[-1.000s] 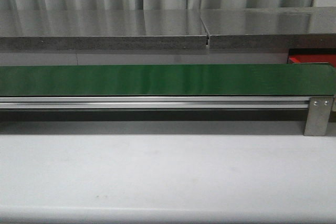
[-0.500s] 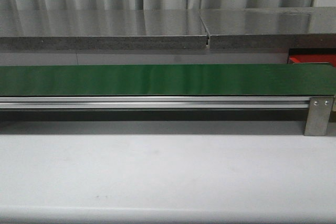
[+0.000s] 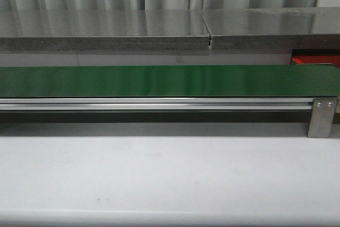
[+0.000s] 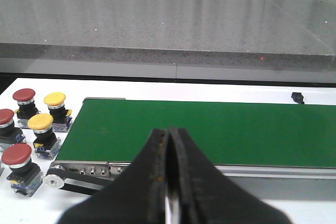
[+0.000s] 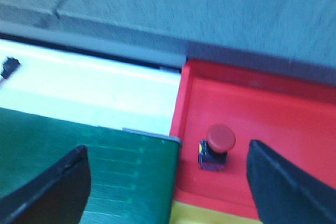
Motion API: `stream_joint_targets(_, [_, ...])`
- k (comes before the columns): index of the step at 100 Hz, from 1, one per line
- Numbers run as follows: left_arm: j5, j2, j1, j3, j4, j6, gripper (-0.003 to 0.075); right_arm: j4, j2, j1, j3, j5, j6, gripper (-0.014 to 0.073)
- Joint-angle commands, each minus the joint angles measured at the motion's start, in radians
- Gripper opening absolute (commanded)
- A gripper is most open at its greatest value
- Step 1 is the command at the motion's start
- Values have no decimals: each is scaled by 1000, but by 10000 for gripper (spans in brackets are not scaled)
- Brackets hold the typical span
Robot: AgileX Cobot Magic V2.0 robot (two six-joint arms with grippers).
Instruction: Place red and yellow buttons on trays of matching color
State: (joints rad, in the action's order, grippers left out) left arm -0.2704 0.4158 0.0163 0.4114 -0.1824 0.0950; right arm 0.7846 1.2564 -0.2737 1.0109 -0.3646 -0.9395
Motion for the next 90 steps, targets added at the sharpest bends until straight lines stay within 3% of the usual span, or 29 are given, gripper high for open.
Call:
stream_joint_targets(1, [80, 6, 7, 28, -11, -11, -20, 13, -115, 24, -36, 101, -12, 561])
stream_joint_targets(42, [80, 6, 7, 28, -11, -11, -20, 14, -488, 33, -331, 119, -10, 532])
stream_joint_targets(54, [80, 6, 7, 28, -11, -11, -20, 14, -558, 33, -382, 108, -10, 374])
stream_joint_targets(78, [80, 6, 7, 28, -12, -11, -20, 14, -594, 33, -429, 41, -10, -76])
stream_joint_targets(90, [80, 6, 7, 28, -12, -11, -20, 16, -594, 33, -429, 36, -10, -68])
